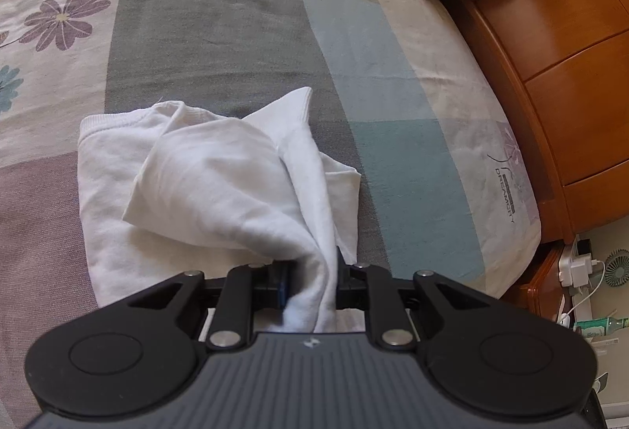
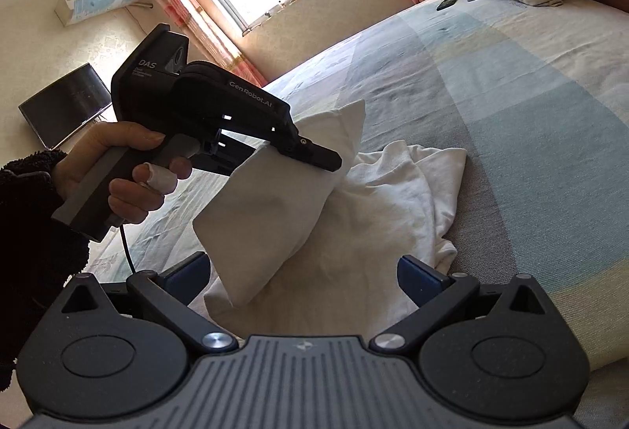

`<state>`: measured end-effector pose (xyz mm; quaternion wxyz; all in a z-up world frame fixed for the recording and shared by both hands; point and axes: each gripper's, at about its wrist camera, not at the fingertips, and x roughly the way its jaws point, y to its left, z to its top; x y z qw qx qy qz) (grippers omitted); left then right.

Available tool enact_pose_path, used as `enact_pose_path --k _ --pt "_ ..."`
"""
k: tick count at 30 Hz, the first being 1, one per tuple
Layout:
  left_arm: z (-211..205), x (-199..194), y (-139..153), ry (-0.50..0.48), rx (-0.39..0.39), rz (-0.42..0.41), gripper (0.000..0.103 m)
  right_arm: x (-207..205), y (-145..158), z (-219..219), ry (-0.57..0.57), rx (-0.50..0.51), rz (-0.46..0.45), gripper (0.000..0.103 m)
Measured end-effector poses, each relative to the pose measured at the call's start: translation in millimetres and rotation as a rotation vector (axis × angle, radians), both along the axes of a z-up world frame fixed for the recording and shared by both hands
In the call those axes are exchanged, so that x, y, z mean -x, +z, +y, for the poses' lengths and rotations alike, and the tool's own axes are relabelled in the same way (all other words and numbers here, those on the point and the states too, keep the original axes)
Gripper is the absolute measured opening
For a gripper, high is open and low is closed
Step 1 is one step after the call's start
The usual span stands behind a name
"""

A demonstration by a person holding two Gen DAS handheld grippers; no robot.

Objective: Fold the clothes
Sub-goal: 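Lift the gripped edge with the left gripper and fold it over the body, then open the left gripper to release the folded edge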

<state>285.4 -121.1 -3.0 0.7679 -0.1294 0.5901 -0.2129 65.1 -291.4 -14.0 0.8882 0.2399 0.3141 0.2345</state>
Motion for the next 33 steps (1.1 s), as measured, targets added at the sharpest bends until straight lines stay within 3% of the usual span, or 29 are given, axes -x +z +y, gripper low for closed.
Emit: enact_pose_path --k 12,20,22,27,33 --pt "-31.0 2.7 -21.1 -0.038 -0.093 0.012 0.017 8.8 0.6 -9.8 -0.025 0.009 0.002 0.103" --pt "-36.7 6.4 -20.8 -0.052 -0.101 0.002 0.018 13.0 0.6 -11.6 -0.041 0.026 0.007 0.103" --pt "-40.3 3.5 -28.0 -0.049 -0.100 0.018 0.024 10.8 -1.5 -10.3 -0.043 0.030 0.021 0.103" --pt "-55.0 2.4 -35.7 -0.092 -0.078 0.027 0.053 11.2 -2.3 -5.7 -0.038 0.052 0.035 0.103" --pt "-50.4 14.0 -18.8 -0.145 0.041 -0.006 0.058 13.3 -4.7 -3.5 -0.044 0.074 0.054 0.103"
